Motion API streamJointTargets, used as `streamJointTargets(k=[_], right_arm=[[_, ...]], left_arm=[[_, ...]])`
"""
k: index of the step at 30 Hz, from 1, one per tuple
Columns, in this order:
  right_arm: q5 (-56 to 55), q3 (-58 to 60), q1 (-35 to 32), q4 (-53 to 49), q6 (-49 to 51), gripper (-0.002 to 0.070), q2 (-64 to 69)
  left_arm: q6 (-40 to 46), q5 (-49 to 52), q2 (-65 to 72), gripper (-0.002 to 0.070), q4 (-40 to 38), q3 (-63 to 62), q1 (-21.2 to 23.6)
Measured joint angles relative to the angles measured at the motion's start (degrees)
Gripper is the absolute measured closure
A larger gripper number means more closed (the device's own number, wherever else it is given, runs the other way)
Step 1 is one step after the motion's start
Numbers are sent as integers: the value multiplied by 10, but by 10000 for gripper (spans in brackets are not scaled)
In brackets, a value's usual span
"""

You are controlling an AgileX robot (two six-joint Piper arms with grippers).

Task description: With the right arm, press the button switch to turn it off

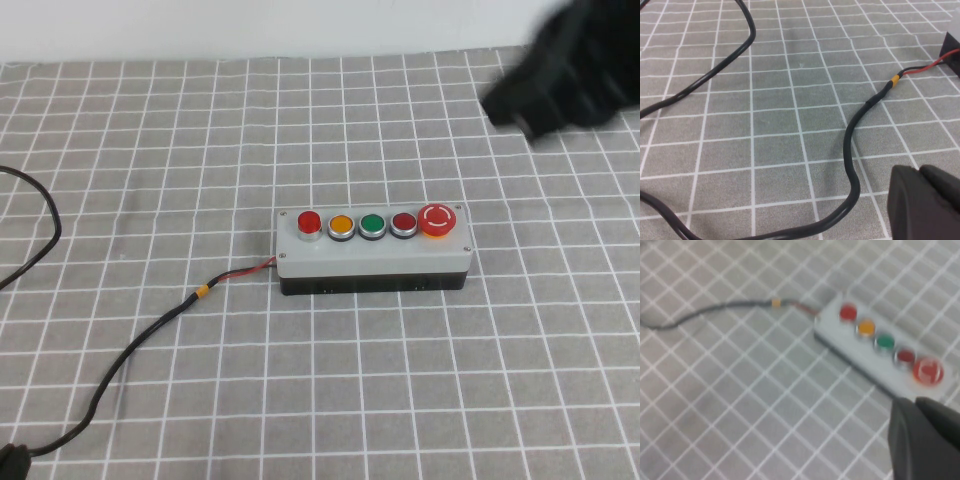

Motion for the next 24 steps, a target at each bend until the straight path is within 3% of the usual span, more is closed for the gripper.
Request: streamJointTargets(k=[10, 20, 24], right_arm=[[-78, 352, 0, -63, 48, 693, -223], [-209, 569, 0, -124, 129, 693, -292], [-314, 647, -18, -157, 137, 693, -327]], left_arm=[[0, 0, 0, 678, 0, 0, 0], [0, 0, 0, 678, 0, 0, 0], [0, 0, 0, 678, 0, 0, 0]])
